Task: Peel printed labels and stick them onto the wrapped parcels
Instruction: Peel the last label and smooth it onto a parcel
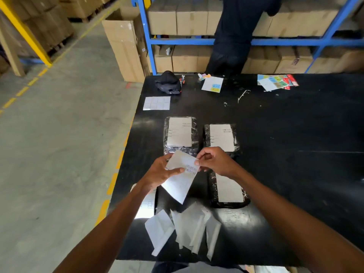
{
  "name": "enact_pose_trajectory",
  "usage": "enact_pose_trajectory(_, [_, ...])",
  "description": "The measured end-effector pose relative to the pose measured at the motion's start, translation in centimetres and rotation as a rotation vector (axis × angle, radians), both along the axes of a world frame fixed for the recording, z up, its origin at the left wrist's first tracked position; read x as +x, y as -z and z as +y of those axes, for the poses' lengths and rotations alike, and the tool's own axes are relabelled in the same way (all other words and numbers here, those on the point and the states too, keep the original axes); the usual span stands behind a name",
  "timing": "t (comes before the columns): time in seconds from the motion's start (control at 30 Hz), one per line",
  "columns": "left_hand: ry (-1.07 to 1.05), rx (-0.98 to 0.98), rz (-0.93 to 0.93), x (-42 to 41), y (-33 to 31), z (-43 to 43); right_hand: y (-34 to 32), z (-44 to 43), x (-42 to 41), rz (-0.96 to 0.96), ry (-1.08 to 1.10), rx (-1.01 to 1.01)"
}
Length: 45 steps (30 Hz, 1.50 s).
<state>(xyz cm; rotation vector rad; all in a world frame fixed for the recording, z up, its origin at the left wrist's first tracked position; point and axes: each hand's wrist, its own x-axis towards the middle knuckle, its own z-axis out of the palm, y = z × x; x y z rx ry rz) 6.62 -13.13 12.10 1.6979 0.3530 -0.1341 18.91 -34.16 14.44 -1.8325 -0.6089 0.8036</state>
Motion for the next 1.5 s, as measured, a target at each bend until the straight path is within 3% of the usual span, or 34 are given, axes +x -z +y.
enact_pose_trajectory(0.2, [-0.027, 0.034, -0.065, 2.7, -1.8, -3.8, -2.7, -5.3, 3.2, 0.093, -0.057, -0.030])
enact_pose_trajectory(0.6, [-0.033, 0.025, -0.081, 5.1, -3.5, -8.6, -4.1, -9.8, 6.0, 0.052, -0.072, -0.069])
enact_pose_trajectory(1.5, [-0.021, -0.006, -0.073, 6.6, -4.0, -10.1, -3.8, -10.9, 7.8, 0.040, -0.134, -0.078])
